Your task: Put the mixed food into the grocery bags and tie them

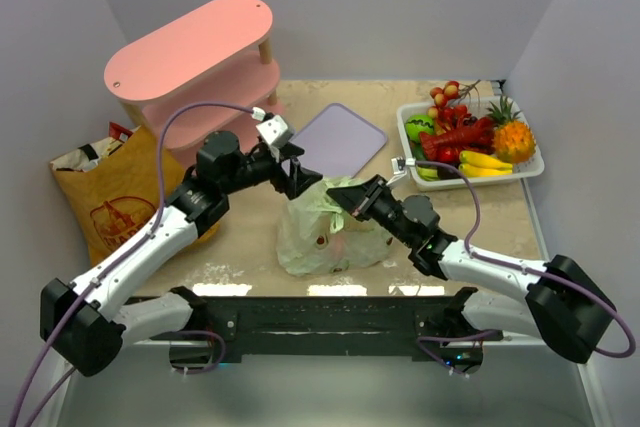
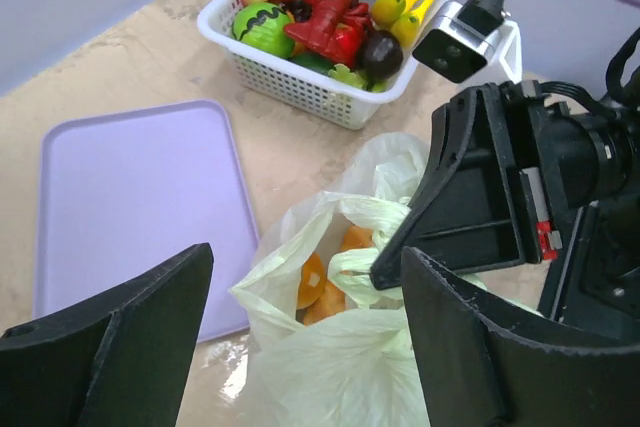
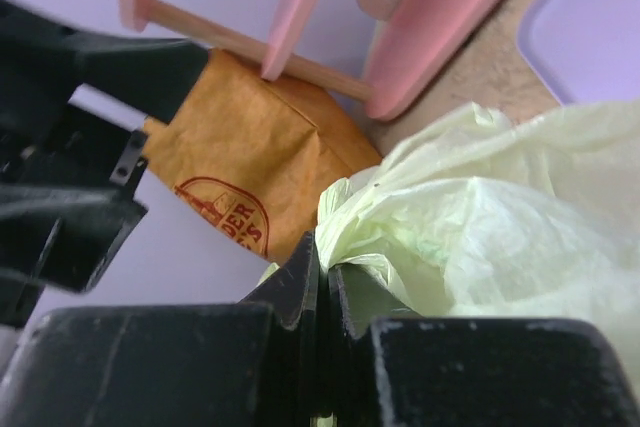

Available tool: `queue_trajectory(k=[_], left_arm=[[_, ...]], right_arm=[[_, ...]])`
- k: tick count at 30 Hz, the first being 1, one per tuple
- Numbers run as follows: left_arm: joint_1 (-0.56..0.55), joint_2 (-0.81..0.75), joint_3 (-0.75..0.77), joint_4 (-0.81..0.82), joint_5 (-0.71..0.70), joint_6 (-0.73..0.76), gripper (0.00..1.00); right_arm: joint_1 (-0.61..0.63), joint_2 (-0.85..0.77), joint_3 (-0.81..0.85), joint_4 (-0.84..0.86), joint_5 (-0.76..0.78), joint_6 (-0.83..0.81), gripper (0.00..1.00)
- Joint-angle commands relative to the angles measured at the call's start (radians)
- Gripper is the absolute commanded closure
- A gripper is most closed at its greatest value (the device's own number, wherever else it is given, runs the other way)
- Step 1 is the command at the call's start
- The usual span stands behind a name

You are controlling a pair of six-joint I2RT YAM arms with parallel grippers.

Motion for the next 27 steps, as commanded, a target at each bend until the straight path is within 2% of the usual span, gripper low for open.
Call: queue_trajectory(k=[1, 7, 15, 19, 27], left_arm=[[0.061, 0.068, 0.024, 0.119, 0.246, -0.210, 0.21], [0.064, 0.126, 0.013, 0.188, 0.361, -0.270, 0.23], [0.079, 0.154, 0.002, 0.187, 0.320, -0.329, 0.27], [0.081, 0.161, -0.007, 0.177, 0.313, -0.356, 0.36], [0.099, 0.135, -0.070, 0.252, 0.421, -0.444, 0.37]], right_arm=[[0.005, 0.014, -0.028, 0.303, -0.077, -0.194, 1.00], [0.003, 0.040, -0.042, 0.444, -0.170, -0.255, 1.00], [0.005, 0.028, -0.019, 0.404, -0.198, -0.295, 1.00], [0.005, 0.014, -0.019, 0.387, -0.190, -0.306, 1.00], [0.003, -0.006, -0.015, 0.360, -0.181, -0.317, 1.00]])
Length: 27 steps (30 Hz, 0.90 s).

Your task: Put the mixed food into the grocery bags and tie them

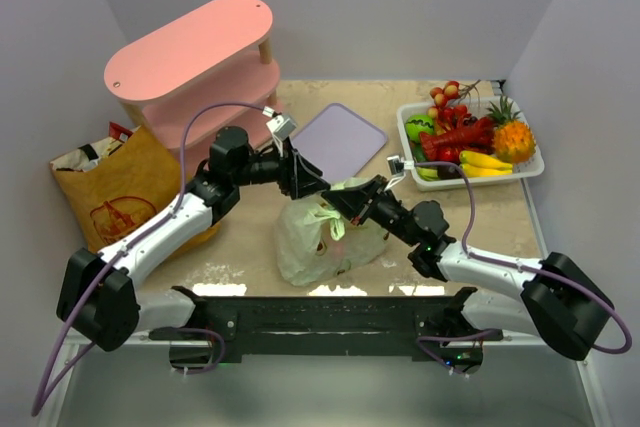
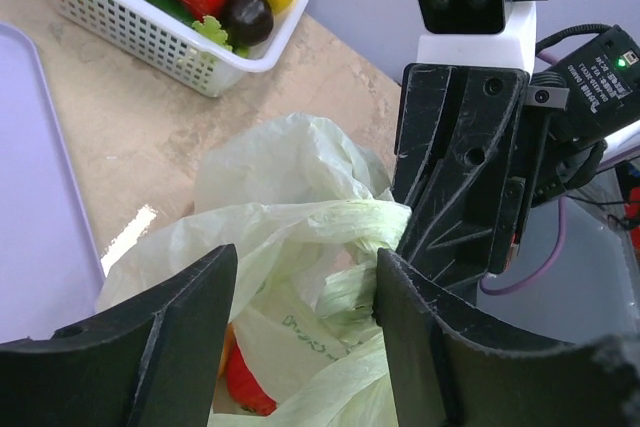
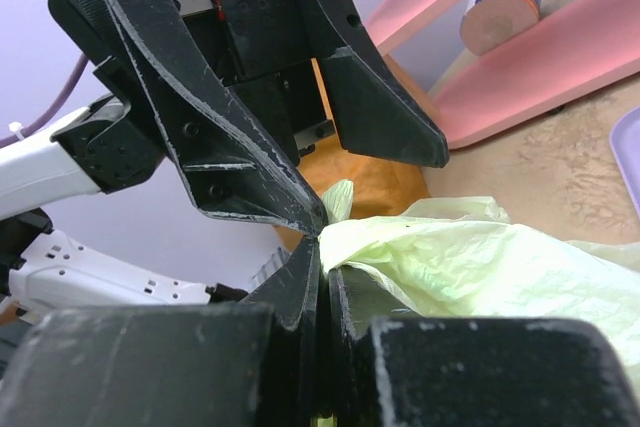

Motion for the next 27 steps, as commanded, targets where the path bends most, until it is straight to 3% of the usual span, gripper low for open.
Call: queue_trajectory(k=[1, 3, 6, 12, 15, 19, 20, 21, 23, 24, 27], left_arm=[[0.018, -0.030, -0.051, 0.095, 0.083, -0.094, 0.37], [0.024, -0.039, -0.068, 0.143, 0.109, -0.137, 0.37], [0.022, -0.037, -0.088, 0.207, 0.140, -0.187, 0.47], [0.022, -0.022, -0.098, 0.263, 0.186, -0.224, 0.85], [0.022, -0.022, -0.099, 0.267, 0.192, -0.220, 1.00], [0.022, -0.020, -0.099, 0.275, 0.182, -0.215, 1.00], [0.022, -0.020, -0.098, 0.281, 0.174, -0.210, 1.00], [0.024, -0.019, -0.095, 0.280, 0.168, -0.207, 1.00], [0.022, -0.014, -0.084, 0.276, 0.154, -0.197, 1.00], [0.022, -0.008, -0.081, 0.275, 0.152, -0.192, 1.00], [0.022, 0.004, -0.068, 0.267, 0.149, -0.183, 1.00]], right_arm=[[0.003, -0.027, 0.021, 0.050, 0.010, -0.042, 1.00], [0.003, -0.024, 0.026, 0.045, 0.010, -0.045, 1.00], [0.002, -0.018, 0.034, 0.039, 0.009, -0.050, 1.00], [0.003, -0.021, 0.046, -0.010, 0.015, -0.063, 1.00], [0.003, -0.038, 0.054, -0.052, 0.021, -0.076, 1.00], [0.003, -0.081, 0.070, -0.137, 0.030, -0.094, 1.00], [0.003, -0.093, 0.081, -0.171, 0.030, -0.097, 0.96], [0.003, -0.107, 0.105, -0.247, 0.027, -0.111, 0.76], [0.003, -0.151, 0.135, -0.320, 0.017, -0.126, 0.54], [0.002, -0.170, 0.141, -0.387, 0.017, -0.142, 0.38], [0.003, -0.247, 0.155, -0.519, 0.036, -0.165, 0.21]])
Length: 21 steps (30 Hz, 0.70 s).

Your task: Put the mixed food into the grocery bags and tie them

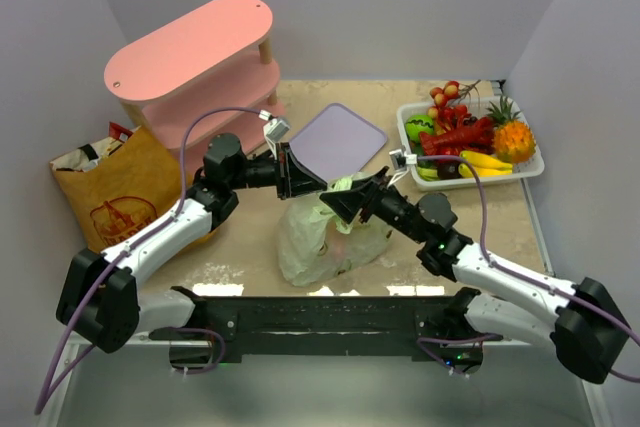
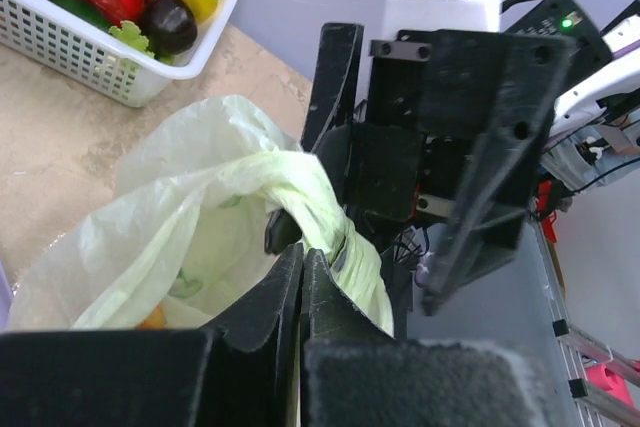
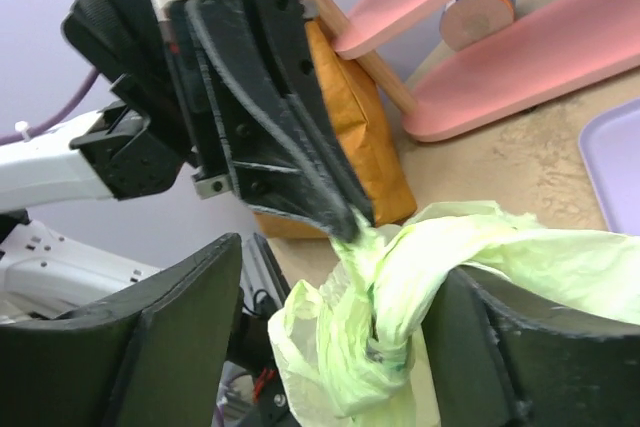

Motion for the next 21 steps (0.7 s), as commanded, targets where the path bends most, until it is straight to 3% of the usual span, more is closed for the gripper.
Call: queue_trajectory(k=[1, 7, 21], left_arm=[[0.001, 0.014, 0.025, 0.036, 0.002, 0.010, 1.00], [0.001, 0.023, 0.023, 0.036, -0.001, 0.015, 1.00], [0.001, 0.029, 0.025, 0.030, -0.016, 0.028, 1.00]], right_arm=[[0.000, -0.109, 0.066, -0.229, 0.041, -0.071, 0.19], [-0.001, -0.191, 0.069, -0.406, 0.062, -0.076, 0.16], [0.002, -0.232, 0.019, -0.444, -0.025, -0.050, 0.20]])
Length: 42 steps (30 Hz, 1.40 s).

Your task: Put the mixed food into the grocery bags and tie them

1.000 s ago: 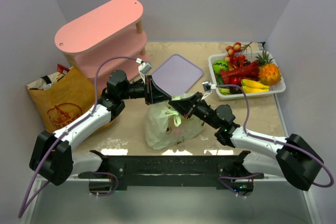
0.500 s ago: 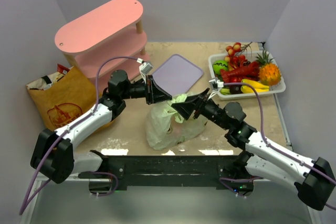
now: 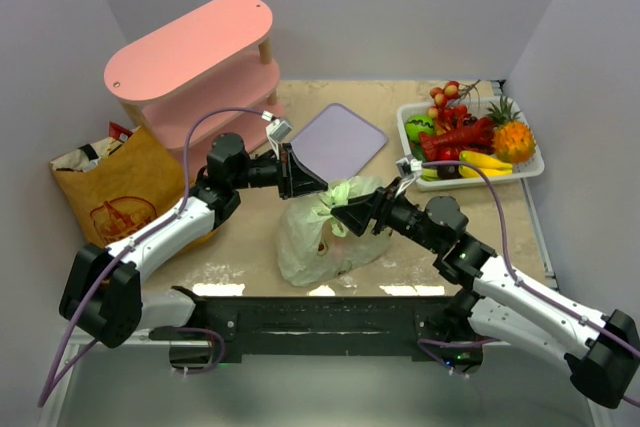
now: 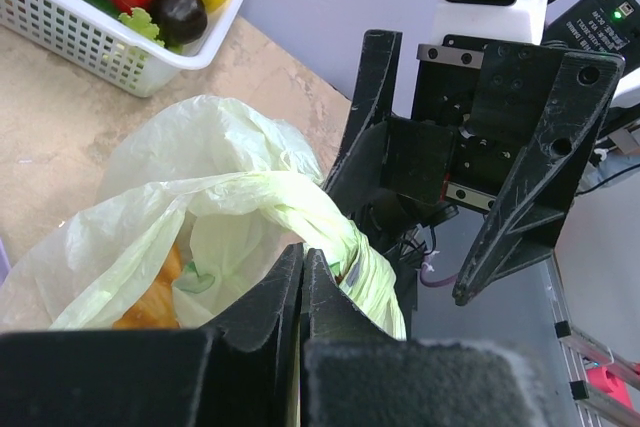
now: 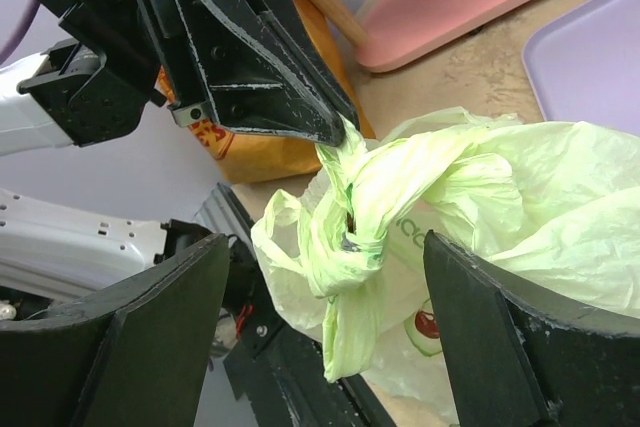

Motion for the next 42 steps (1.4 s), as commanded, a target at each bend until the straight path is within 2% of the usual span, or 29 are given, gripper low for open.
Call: queue_trajectory(k=[1, 5, 16, 25, 29, 32, 33, 38, 42], left_arm=[[0.002, -0.001, 0.024, 0.032, -0.009, 0.020, 1.00], [0.002, 0.002, 0.023, 0.043, -0.024, 0.017, 1.00], [0.001, 0.012, 0.024, 0.046, -0.024, 0.017, 1.00], [0.001, 0.020, 0.023, 0.072, -0.024, 0.000, 1.00], [0.002, 0.009, 0.026, 0.057, -0.090, 0.007, 1.00], [0.008, -0.024, 0.015, 0.017, -0.224, 0.038, 1.00], [0.010, -0.034, 0.009, 0.007, -0.258, 0.041, 1.00], [0.053, -0.078, -0.028, 0.000, -0.461, 0.039, 1.00], [0.125, -0.101, -0.048, -0.026, -0.549, 0.037, 1.00]], right_arm=[[0.002, -0.013, -0.017, 0.004, -0.052, -0.002, 0.21], [0.004, -0.017, -0.029, 0.003, -0.092, -0.009, 0.27], [0.002, 0.025, -0.042, 0.005, -0.126, -0.039, 0.38], [0.002, 0.111, -0.011, 0.068, -0.162, -0.060, 0.67], [0.002, 0.112, -0.016, 0.061, -0.146, -0.066, 1.00], [0.002, 0.070, -0.005, -0.020, -0.062, -0.091, 1.00], [0.002, 0.040, 0.001, -0.093, -0.034, -0.094, 1.00], [0.002, -0.016, 0.032, -0.283, 0.215, -0.129, 1.00], [-0.001, -0.066, 0.029, -0.421, 0.362, -0.095, 1.00]])
